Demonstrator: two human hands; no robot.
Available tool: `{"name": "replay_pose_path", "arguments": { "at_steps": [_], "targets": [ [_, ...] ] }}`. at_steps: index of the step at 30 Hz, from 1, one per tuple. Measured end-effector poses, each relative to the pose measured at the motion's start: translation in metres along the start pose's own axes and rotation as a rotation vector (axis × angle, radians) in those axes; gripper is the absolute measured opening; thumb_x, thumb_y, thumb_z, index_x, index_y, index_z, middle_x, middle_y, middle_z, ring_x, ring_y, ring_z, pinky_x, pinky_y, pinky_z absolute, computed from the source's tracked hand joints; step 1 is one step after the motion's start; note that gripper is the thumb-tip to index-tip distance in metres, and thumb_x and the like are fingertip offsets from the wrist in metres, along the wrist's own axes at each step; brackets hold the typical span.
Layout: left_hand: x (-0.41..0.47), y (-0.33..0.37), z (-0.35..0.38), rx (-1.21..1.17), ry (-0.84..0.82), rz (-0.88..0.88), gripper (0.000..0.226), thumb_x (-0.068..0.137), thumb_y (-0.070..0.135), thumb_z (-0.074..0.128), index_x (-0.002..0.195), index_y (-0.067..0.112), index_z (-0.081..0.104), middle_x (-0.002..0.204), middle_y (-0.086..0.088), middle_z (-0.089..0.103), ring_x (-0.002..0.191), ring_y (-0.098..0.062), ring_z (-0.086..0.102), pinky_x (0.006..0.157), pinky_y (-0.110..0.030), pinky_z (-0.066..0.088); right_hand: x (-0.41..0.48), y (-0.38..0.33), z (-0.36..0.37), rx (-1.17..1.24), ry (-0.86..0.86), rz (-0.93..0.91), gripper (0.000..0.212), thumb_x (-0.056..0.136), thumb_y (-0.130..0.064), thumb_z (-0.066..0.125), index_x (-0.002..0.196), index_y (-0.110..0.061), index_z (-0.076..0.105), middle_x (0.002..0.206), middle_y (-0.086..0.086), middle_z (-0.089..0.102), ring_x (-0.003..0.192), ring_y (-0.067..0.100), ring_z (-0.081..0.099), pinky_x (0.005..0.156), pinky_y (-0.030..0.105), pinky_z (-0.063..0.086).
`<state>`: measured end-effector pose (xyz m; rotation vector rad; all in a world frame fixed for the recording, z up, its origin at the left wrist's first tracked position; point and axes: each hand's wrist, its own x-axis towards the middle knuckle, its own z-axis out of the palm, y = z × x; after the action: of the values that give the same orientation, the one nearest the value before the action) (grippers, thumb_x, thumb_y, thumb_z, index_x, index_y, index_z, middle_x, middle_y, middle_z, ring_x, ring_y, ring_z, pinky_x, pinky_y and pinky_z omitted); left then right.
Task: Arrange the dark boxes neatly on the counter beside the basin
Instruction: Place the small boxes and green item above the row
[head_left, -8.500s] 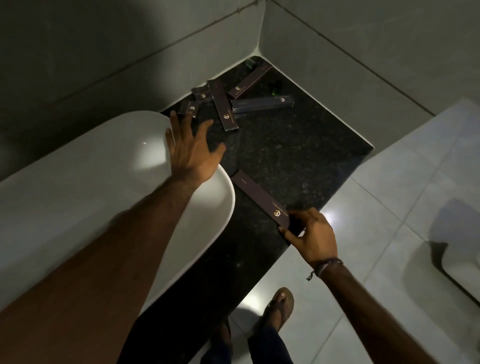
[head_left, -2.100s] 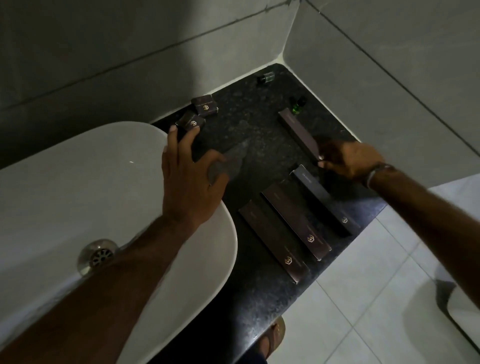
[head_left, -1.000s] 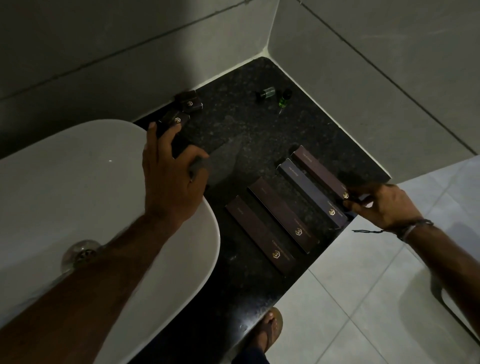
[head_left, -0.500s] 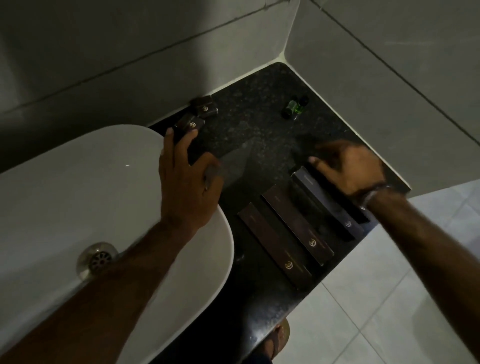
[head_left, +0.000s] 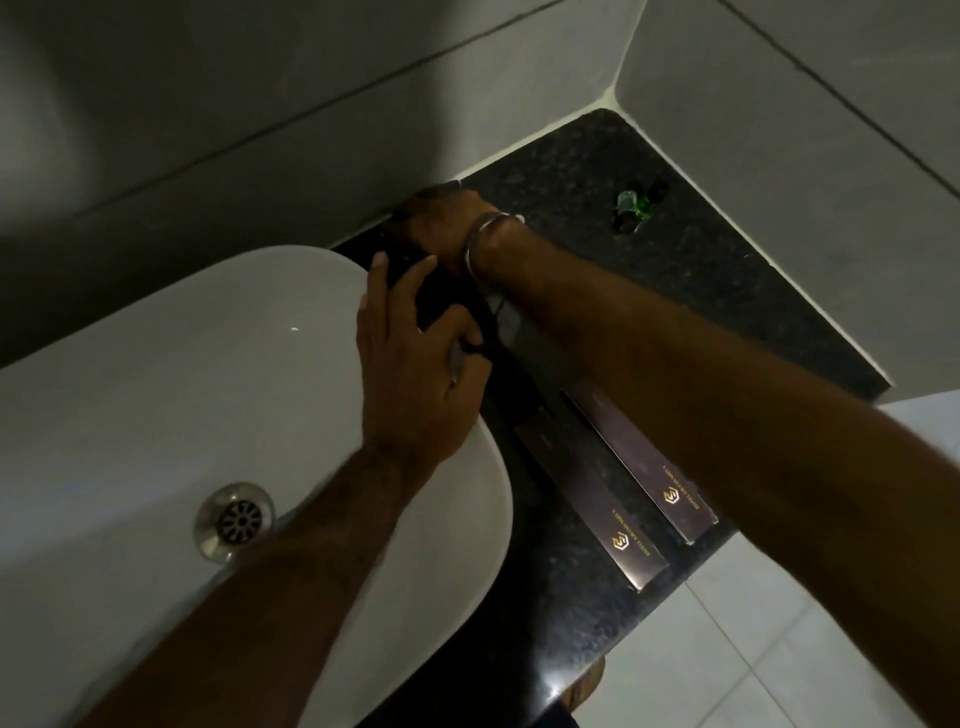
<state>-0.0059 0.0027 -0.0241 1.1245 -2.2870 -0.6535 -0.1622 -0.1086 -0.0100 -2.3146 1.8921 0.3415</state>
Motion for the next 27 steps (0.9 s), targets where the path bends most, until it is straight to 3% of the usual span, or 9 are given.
{"name": "replay_pose_path", "arguments": {
  "at_steps": [3,7,11,15,20,27],
  "targets": [
    [0.0,-0.004,-0.005,-0.012,0.033,-0.005,0.03,0.08,0.032,0.043,0.095,0.019,0.066,0.156,-0.01,0.04,0.155,-0.035,0.012,0.123,-0.055,0.022,-0.008,-0.005,-0.013,-0.062,0.002,-0.035,0.038,0.099,-0.025,0.046,0.128,-0.005,0.06,0.135,0.015,0.058,0.125,0.033,0.053,0.099,0.04,0.043],
    [0.002,0.001,-0.003,0.0,0.003,0.001,0.027,0.078,0.033,0.044,0.09,0.02,0.064,0.157,-0.01,0.04,0.155,-0.036,0.011,0.122,-0.056,0.022,-0.044,0.005,0.0,0.043,-0.043,-0.009,0.033,0.096,-0.026,0.054,0.124,-0.011,0.063,0.123,0.011,0.063,0.11,0.03,0.063,0.077,0.031,0.045],
    [0.002,-0.004,-0.001,0.014,0.007,0.021,0.031,0.078,0.032,0.044,0.096,0.018,0.066,0.156,-0.012,0.041,0.154,-0.039,0.014,0.121,-0.057,0.023,-0.082,0.013,0.023,0.127,-0.185,-0.033,0.047,0.088,-0.041,0.064,0.131,-0.021,0.059,0.13,0.005,0.061,0.114,0.026,0.062,0.093,0.04,0.052],
    [0.001,-0.002,0.0,0.003,0.009,0.026,0.035,0.08,0.035,0.044,0.099,0.018,0.067,0.156,-0.011,0.041,0.154,-0.037,0.012,0.122,-0.056,0.022,-0.115,0.013,0.035,0.224,-0.242,-0.062,0.052,0.084,-0.035,0.071,0.133,-0.023,0.057,0.129,0.005,0.063,0.115,0.026,0.061,0.099,0.041,0.048],
    [0.002,-0.004,0.002,0.009,0.008,0.02,0.039,0.082,0.036,0.042,0.104,0.018,0.069,0.156,-0.01,0.041,0.154,-0.036,0.013,0.121,-0.056,0.024,-0.13,0.002,0.038,0.328,-0.201,-0.119,0.058,0.082,-0.03,0.075,0.136,-0.02,0.056,0.129,0.007,0.064,0.114,0.025,0.061,0.095,0.03,0.041],
    [0.001,-0.004,0.003,0.009,0.037,0.036,0.032,0.084,0.034,0.045,0.097,0.016,0.067,0.155,-0.011,0.043,0.153,-0.038,0.016,0.12,-0.056,0.025,-0.134,-0.003,0.038,0.367,-0.184,-0.127,0.059,0.08,-0.029,0.077,0.134,-0.018,0.058,0.129,0.007,0.063,0.113,0.026,0.062,0.092,0.03,0.041]
  ]
}}
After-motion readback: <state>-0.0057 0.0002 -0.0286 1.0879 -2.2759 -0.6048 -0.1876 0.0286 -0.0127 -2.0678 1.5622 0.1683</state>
